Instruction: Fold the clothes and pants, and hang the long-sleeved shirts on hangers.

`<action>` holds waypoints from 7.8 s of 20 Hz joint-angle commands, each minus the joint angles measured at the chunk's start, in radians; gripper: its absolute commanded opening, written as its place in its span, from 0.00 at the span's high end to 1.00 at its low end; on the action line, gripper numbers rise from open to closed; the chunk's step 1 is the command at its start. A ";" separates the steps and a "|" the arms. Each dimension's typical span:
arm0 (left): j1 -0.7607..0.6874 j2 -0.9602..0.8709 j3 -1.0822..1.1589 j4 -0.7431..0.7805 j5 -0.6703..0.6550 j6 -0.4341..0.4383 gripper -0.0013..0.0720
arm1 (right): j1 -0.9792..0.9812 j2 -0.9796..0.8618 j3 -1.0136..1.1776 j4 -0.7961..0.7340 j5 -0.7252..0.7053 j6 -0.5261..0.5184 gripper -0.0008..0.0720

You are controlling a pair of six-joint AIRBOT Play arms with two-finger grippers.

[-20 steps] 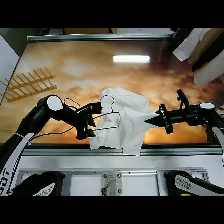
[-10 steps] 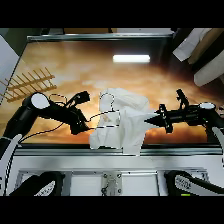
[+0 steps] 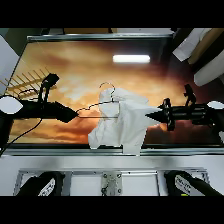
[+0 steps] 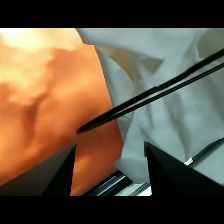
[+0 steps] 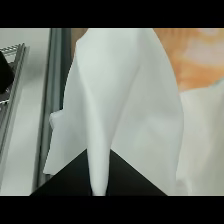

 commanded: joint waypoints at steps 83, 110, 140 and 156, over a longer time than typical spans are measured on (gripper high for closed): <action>-0.128 -0.137 0.000 0.080 0.330 -0.717 0.96 | 0.038 0.296 0.000 0.314 -0.221 0.512 0.98; -0.063 -0.138 0.001 0.070 0.328 -0.683 0.96 | 0.039 0.296 0.000 0.585 -0.244 0.504 0.98; -0.325 -0.088 0.668 0.452 -0.188 -0.681 0.97 | 0.309 0.122 -0.212 0.801 -0.151 0.107 0.98; -0.470 -0.099 0.741 0.436 -0.144 -0.721 0.31 | 0.382 0.113 -0.211 0.771 -0.195 0.139 0.98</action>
